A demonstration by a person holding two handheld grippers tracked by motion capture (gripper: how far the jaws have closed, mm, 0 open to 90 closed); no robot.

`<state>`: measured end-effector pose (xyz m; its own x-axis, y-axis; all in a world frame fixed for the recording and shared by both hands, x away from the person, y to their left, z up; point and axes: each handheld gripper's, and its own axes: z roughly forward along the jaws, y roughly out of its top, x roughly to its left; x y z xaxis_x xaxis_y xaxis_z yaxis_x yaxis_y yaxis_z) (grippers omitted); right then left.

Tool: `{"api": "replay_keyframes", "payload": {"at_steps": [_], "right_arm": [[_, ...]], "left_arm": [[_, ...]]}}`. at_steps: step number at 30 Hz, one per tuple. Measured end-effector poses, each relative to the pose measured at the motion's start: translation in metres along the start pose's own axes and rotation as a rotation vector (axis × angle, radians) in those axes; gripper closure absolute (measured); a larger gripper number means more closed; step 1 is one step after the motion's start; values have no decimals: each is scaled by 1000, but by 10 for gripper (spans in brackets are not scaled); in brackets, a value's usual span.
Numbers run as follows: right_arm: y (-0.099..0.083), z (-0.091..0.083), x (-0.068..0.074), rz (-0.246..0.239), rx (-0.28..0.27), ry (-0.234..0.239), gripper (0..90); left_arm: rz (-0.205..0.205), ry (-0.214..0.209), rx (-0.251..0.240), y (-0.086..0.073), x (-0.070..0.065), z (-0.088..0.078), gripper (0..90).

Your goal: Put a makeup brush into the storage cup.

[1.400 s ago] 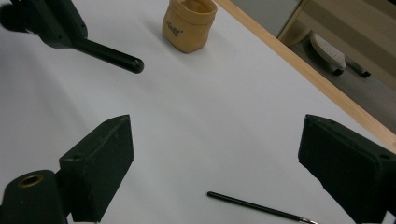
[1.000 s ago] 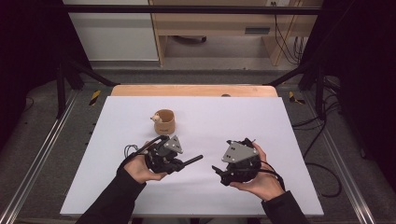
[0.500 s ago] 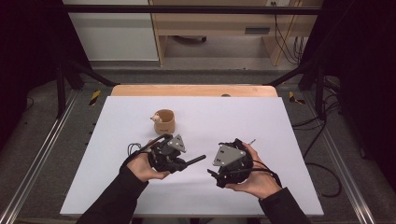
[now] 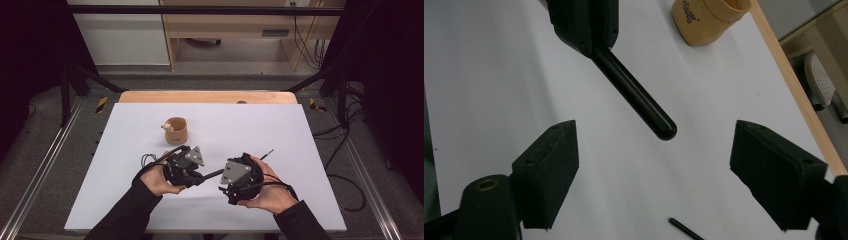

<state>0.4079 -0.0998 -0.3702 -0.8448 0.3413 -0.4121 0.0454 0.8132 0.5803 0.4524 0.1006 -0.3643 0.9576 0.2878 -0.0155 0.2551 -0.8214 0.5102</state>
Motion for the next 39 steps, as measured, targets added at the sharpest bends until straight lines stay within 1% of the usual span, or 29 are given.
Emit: {"api": "replay_keyframes", "payload": {"at_steps": [4,7,10,13,14,15,17,18,21,22,23,24,28,29,30,31,32,33,34,35,37,39], "right_arm": [[1,2,1,-13,3,8,206],[1,2,2,-24,8,14,224],[2,4,3,-46,16,17,243],[3,6,5,-59,31,32,269],[4,7,5,-72,30,25,276],[4,8,6,-74,33,24,285],[5,10,8,-83,40,30,309],[5,11,8,-92,42,37,319],[6,12,10,-116,47,36,345],[7,13,10,-128,46,36,361],[7,14,10,-140,51,44,369],[7,14,11,-150,50,40,375],[8,15,12,-166,46,48,404],[8,16,13,-173,43,45,417],[8,16,13,-185,46,50,426],[8,17,14,-183,46,44,435],[8,17,14,-189,51,51,447],[8,18,15,-199,53,49,460],[8,19,14,-229,48,48,473],[7,19,15,-222,52,52,487],[8,20,16,-246,51,52,513],[8,20,17,-255,55,51,523]], "left_arm": [[12,7,17,2,-1,2,788],[11,-1,17,2,-2,3,788],[15,-4,25,3,-3,4,788],[14,-5,23,3,-3,4,788],[14,-6,25,3,-3,4,788],[16,-7,28,3,-3,4,788],[16,-9,33,3,-3,4,788],[12,-10,30,3,-3,5,788],[13,-16,34,4,-3,5,788],[13,-14,26,4,-4,6,788],[16,-14,32,4,-4,6,788],[17,-15,32,4,-4,6,788],[23,-21,41,5,-5,8,788],[18,-19,39,6,-5,8,788],[18,-22,37,6,-5,9,788],[15,-25,37,6,-6,9,788],[18,-25,39,7,-6,10,788],[20,-27,42,7,-6,10,788],[22,-28,44,7,-6,10,788],[20,-31,48,7,-7,11,788],[26,-32,48,8,-7,11,788],[28,-31,55,8,-8,11,788]]}}
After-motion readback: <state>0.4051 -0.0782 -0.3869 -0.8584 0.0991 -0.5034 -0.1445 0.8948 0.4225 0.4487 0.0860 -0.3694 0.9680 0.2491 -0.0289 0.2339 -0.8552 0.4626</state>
